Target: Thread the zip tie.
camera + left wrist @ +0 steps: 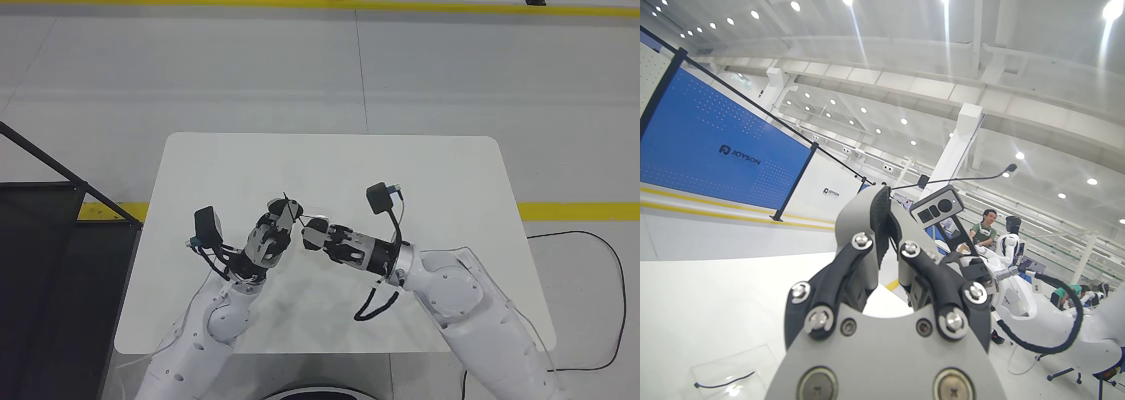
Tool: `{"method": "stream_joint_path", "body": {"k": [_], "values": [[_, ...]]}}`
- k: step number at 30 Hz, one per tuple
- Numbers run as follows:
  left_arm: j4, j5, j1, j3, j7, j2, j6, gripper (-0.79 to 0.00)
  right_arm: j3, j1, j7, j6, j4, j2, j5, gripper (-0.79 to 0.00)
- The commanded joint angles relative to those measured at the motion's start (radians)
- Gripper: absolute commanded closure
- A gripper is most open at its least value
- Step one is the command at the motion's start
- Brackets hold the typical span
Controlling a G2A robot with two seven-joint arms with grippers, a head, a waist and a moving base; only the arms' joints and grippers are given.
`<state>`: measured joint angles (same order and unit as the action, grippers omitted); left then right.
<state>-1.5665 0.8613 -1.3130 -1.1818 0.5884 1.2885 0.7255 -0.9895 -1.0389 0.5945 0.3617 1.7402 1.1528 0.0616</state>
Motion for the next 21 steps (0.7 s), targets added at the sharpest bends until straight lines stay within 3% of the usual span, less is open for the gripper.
{"method": "stream_joint_path", "body": {"k": [1,2,5,8,11,14,21], "values": [[-0.001,-0.002,-0.001,-0.001,-0.001,0.001,-0.001,0.0,-0.003,-0.002,0.002,0.003,0.003,0.0,0.002,0.0],[-0.001,-0.002,-0.001,-0.002,-0.002,0.002,-0.002,0.0,-0.005,-0.004,0.003,0.004,0.003,0.0,0.002,0.0],[-0.005,-0.006,-0.003,-0.004,-0.008,0.003,-0.001,-0.289,-0.012,-0.01,0.006,0.009,0.006,0.0,0.002,0.0],[-0.01,-0.009,-0.005,-0.008,-0.013,0.003,0.003,-0.44,-0.022,-0.017,0.006,0.017,0.009,-0.001,-0.002,0.0],[-0.013,-0.008,-0.009,-0.016,-0.019,0.003,0.01,-0.65,-0.034,-0.026,0.004,0.029,0.013,-0.002,-0.007,0.0],[-0.016,-0.006,-0.015,-0.026,-0.034,0.001,0.02,-0.779,-0.049,-0.037,0.001,0.043,0.016,-0.004,-0.017,0.0],[-0.013,-0.046,-0.035,-0.061,-0.069,-0.005,0.073,-0.785,-0.085,-0.062,0.022,0.087,0.02,-0.009,-0.071,0.0]]}}
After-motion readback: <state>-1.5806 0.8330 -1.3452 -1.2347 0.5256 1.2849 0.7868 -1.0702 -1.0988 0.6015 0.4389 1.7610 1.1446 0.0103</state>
